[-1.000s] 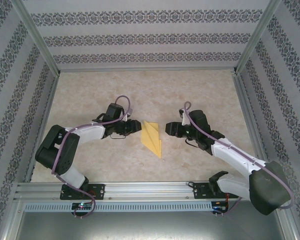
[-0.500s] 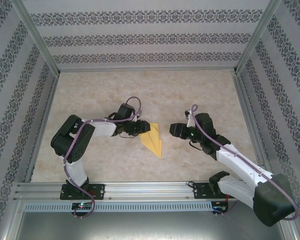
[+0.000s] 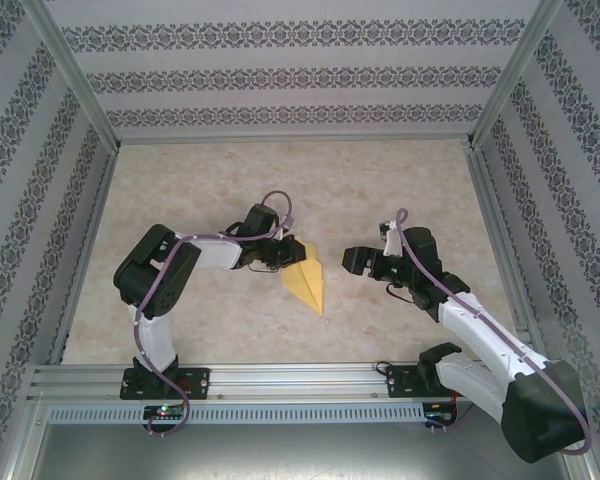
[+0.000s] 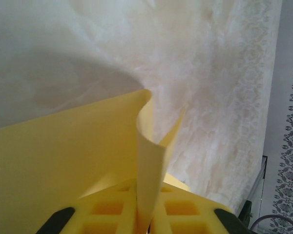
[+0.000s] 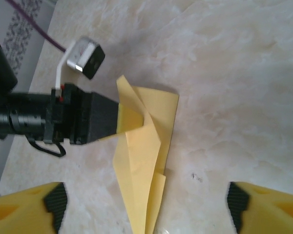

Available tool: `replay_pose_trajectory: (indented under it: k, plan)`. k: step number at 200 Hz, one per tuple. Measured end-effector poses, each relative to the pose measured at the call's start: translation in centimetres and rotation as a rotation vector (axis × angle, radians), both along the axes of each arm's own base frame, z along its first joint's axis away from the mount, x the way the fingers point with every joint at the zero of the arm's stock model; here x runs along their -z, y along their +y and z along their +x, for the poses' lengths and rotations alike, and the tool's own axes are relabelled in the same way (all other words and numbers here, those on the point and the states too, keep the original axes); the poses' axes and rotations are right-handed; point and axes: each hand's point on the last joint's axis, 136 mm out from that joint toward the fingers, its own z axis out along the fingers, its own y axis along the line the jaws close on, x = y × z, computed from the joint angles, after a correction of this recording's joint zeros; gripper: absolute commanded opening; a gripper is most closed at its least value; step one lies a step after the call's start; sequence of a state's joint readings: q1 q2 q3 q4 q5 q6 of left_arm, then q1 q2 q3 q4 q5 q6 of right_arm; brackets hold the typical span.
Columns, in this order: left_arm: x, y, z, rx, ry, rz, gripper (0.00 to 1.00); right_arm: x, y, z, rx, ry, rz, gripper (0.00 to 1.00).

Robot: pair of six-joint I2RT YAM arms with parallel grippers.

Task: Fold a paper plane with a square sheet of paper (fold left side to right side)
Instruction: Turn over the paper at the center of the table.

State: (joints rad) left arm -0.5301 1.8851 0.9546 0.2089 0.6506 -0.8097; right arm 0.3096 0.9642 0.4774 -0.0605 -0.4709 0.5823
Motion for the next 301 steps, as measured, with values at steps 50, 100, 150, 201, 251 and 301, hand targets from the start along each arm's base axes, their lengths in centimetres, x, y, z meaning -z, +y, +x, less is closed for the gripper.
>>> replay_pose_trajectory:
  k: [50,100,150,201,251,301]
  plan:
    - [-8.7,0.7,1.1,-0.004,-0.186,-0.062,0.1,-0.4,1.9,-0.7,-0.11,0.08,0.152,0.98]
    - [-17.6,4.3,2.4,-0.084,-0.369,-0.106,0.11,-1.8,6.0,-1.4,-0.26,0.154,0.346,0.98]
    - [-21.9,4.6,2.1,-0.088,-0.464,-0.139,0.11,-3.1,10.1,-2.7,-0.378,0.204,0.447,0.98]
    - [-21.9,4.4,1.8,-0.086,-0.438,-0.16,0.11,-6.3,12.3,-2.1,-0.437,0.147,0.52,0.73]
    - [-20.4,4.4,1.3,-0.097,-0.369,-0.172,0.11,-7.7,12.4,-1.1,-0.433,0.102,0.548,0.49]
    - [-20.1,4.4,1.2,-0.099,-0.356,-0.174,0.11,-7.6,11.2,-0.5,-0.389,0.08,0.511,0.35]
